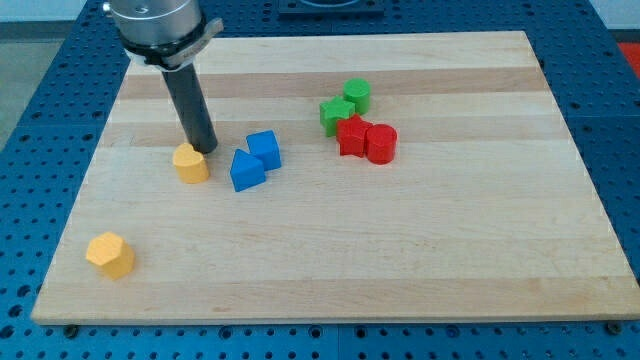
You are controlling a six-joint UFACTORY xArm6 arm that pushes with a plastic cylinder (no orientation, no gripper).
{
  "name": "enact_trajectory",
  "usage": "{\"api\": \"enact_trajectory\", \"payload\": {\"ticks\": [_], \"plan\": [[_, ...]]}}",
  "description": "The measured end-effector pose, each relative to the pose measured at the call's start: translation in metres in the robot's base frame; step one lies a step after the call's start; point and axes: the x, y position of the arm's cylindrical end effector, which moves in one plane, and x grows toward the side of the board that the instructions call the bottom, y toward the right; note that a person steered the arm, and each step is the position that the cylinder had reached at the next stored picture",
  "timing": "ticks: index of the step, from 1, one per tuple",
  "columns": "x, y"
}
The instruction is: Slide yellow heart into the hexagon
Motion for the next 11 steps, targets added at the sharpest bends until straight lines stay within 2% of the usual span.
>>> {"api": "enact_trajectory", "payload": {"ticks": [6,11], "plan": [[0.088,-0.014],[0.133,-0.019]]}}
